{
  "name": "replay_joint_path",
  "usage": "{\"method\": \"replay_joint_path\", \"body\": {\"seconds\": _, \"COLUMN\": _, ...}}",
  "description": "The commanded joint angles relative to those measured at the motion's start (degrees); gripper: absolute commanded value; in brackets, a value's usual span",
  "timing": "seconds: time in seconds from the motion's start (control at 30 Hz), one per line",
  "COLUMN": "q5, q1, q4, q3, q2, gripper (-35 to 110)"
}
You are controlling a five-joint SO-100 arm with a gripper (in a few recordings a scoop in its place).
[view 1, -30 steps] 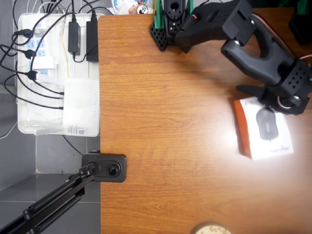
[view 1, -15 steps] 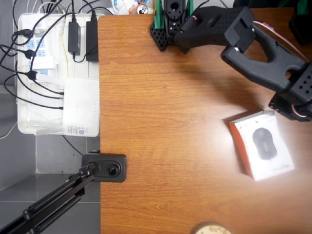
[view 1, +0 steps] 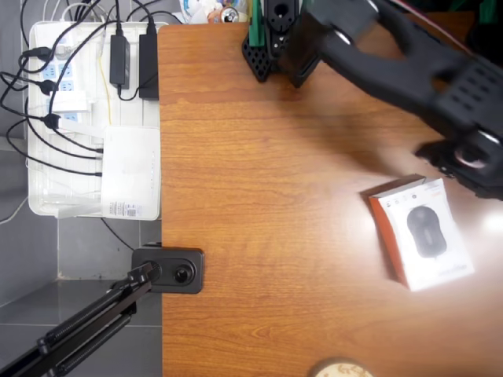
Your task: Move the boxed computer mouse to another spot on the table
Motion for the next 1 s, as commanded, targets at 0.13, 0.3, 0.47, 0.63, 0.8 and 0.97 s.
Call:
{"method": "replay_joint_path", "body": {"seconds": 0.13, "q5": -1.8, "q1": 2.0, "q4": -0.4, "q3": 6.7, "q2": 8.2, "gripper": 84}}
{"method": "replay_joint_path", "body": {"seconds": 0.3, "q5": -1.7, "q1": 6.7, "q4": 2.5, "q3": 2.7, "q2": 8.8, "gripper": 81}}
{"method": "replay_joint_path", "body": {"seconds": 0.47, "q5": -1.7, "q1": 10.7, "q4": 3.1, "q3": 0.5, "q2": 8.6, "gripper": 80}}
{"method": "replay_joint_path", "body": {"seconds": 0.63, "q5": -1.2, "q1": 16.4, "q4": 5.4, "q3": -4.6, "q2": 7.6, "gripper": 80}}
{"method": "replay_joint_path", "body": {"seconds": 0.8, "q5": -1.4, "q1": 20.8, "q4": 7.6, "q3": -7.3, "q2": 7.0, "gripper": 75}}
{"method": "replay_joint_path", "body": {"seconds": 0.97, "q5": -1.5, "q1": 13.6, "q4": 5.8, "q3": -7.3, "q2": 7.8, "gripper": 76}}
